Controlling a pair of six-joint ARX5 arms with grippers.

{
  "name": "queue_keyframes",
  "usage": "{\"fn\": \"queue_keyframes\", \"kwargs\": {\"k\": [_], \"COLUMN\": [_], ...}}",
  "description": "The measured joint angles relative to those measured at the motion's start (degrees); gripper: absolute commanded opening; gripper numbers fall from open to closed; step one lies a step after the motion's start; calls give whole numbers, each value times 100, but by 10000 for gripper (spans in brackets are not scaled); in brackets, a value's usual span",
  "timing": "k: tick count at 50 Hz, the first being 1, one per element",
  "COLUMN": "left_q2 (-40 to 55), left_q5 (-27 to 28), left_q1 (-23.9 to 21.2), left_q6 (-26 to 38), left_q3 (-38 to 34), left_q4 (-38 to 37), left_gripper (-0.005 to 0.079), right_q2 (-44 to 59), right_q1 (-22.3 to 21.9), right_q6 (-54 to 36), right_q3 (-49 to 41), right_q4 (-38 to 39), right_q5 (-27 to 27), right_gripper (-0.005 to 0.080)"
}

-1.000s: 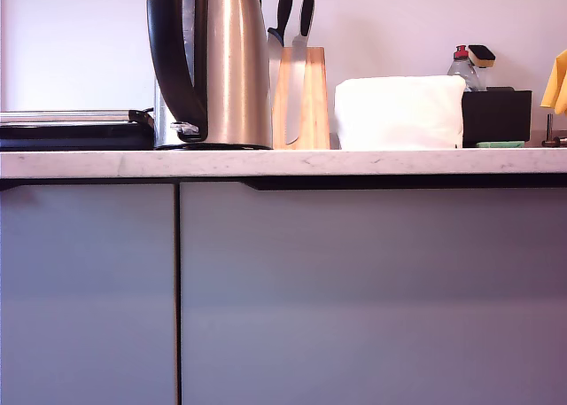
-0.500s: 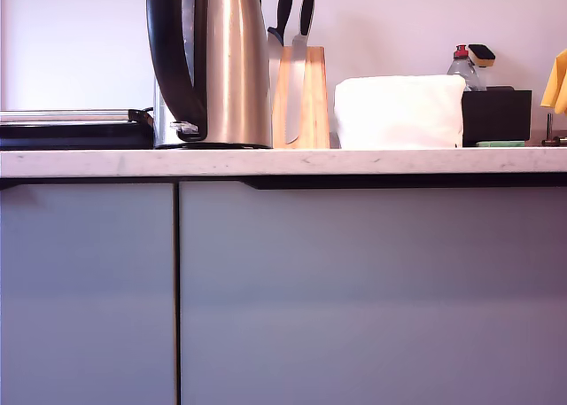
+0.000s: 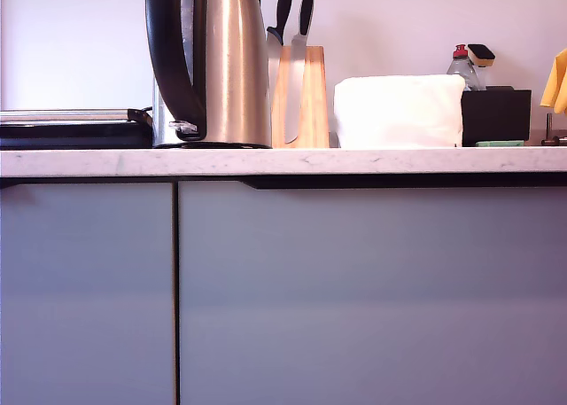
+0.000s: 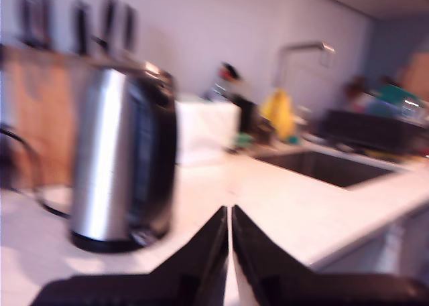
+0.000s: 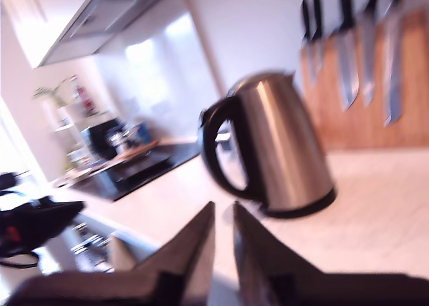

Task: Pick up the kettle and place it to the side

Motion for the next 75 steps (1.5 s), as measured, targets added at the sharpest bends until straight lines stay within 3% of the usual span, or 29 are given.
{"fn": "queue_keyframes", "kwargs": {"k": [6, 14, 25, 34, 44, 64, 75], "left_q2": [487, 1209, 2354, 3467, 4557, 6008, 6542], "left_q5": [459, 850, 1191, 1445, 1545, 1591, 1602], "left_q1": [2, 0, 0, 0, 0, -111, -273], "left_q6": [24, 568, 1279, 1856, 2251, 2771, 2785], "left_q3": [131, 383, 820, 1331, 1838, 1978, 1980], "left_q4": [-39, -31, -13, 109, 367, 1919, 2638], "left_gripper": [539, 538, 536, 536, 536, 536, 536], "right_q2": [654, 1392, 2590, 3746, 4763, 6808, 7475], "right_q1": [52, 271, 1095, 2124, 2889, 3480, 3705], "right_q6": [-94, -317, -531, -667, -1067, -1381, -1508], "right_q3": [326, 782, 938, 960, 1650, 3694, 4212], "right_q4": [-66, 52, 610, 1416, 1849, 1908, 1829], "right_q5": [-332, -734, -1078, -839, -326, 72, 122], "right_gripper": [463, 462, 461, 461, 461, 461, 461]}}
